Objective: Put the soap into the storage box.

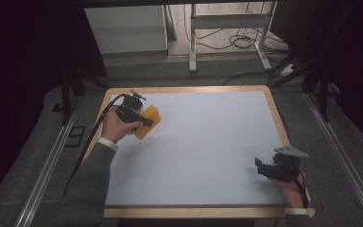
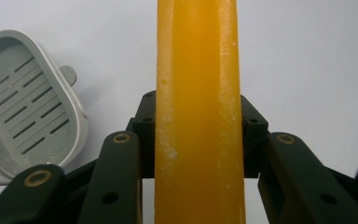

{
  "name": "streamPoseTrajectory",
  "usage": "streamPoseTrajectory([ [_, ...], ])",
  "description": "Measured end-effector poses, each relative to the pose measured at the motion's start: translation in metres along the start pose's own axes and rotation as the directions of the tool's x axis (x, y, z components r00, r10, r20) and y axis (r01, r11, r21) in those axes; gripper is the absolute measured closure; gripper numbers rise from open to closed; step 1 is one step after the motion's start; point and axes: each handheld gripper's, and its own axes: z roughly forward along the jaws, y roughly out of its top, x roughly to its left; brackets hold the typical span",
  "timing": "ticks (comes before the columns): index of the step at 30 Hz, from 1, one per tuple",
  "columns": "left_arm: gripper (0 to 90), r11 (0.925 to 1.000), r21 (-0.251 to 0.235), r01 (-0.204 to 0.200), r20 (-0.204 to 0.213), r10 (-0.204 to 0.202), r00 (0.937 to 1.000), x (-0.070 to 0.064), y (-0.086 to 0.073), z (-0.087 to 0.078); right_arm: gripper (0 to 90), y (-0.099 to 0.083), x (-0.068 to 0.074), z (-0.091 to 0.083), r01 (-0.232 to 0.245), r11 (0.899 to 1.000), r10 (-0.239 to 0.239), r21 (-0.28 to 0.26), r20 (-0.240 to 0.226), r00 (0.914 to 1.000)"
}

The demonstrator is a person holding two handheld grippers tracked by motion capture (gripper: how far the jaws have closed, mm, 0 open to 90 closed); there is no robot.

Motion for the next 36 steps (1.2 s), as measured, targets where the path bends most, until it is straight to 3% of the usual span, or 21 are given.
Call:
streamPoseTrajectory([
  [7,61.0,0.9993,0.005,0.037,-0.002,-0.037,0.9993,0.014,0.003,0.003,6.3,-0.001,0.0,0.001,0.001,1.0,-0.001,0.003,0.003,1.0],
  [15,61.0,0.9982,-0.008,0.059,-0.03,-0.06,0.9978,0.021,0.008,0.003,6.3,-0.001,-0.001,0.001,0.001,1.0,-0.001,0.005,0.007,1.0],
  [36,61.0,0.9914,-0.024,0.129,-0.033,-0.129,0.991,0.041,0.016,0.002,6.3,-0.002,-0.003,0.002,-0.007,1.0,0.006,0.007,0.011,0.9999],
])
